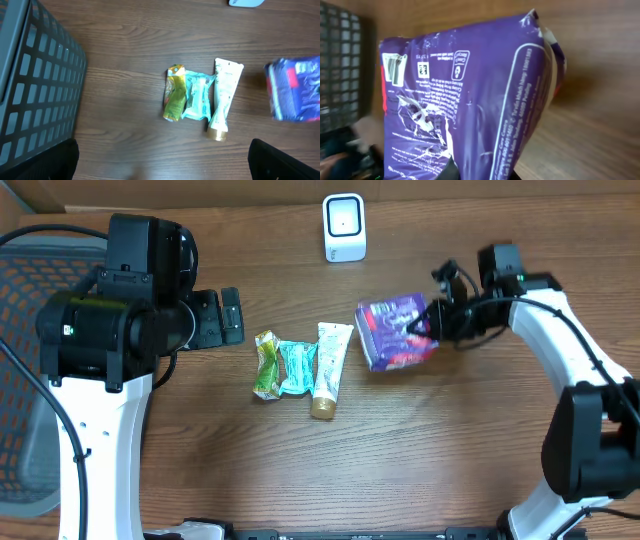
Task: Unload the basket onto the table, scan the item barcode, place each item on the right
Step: 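Lift the pack and carry it toward the white scanner, then hold the pack's barcode side in front of the scanner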
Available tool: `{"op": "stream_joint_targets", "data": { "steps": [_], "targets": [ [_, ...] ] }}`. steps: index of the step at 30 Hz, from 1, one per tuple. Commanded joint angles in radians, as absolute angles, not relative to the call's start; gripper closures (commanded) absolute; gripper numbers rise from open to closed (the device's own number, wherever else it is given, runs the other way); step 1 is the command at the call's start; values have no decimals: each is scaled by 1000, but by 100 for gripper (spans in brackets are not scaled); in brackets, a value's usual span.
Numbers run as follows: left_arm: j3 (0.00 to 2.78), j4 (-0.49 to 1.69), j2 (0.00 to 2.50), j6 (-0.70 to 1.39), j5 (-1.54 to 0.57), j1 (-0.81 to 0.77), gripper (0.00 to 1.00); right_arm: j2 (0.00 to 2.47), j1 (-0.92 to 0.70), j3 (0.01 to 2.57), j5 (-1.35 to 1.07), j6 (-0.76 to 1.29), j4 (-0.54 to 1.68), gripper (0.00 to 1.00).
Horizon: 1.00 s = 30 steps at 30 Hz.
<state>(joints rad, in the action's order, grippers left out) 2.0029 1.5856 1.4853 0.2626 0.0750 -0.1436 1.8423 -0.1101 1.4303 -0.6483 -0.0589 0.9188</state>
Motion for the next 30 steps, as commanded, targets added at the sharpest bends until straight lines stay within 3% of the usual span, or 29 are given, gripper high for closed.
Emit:
{"op": "stream_joint_targets", "data": {
  "steps": [1, 11, 18, 23, 30],
  "targets": [
    [2005, 1584, 1484, 277, 77, -144, 0, 1747, -176, 1542, -436, 36, 933, 96],
    [2005, 1584, 1484, 277, 77, -144, 0, 1539, -353, 1588, -194, 105, 853, 96],
    [2005, 1584, 1484, 277, 77, -144, 0, 1515, -359, 1587, -160, 105, 828, 96],
    [2005, 1585, 1484, 277, 77, -144, 1, 1550, -359, 1585, 5, 99, 762, 96],
    [2005, 1584, 1484, 277, 77, -144, 0, 1696, -393, 1585, 356, -167, 482, 96]
  ]
}}
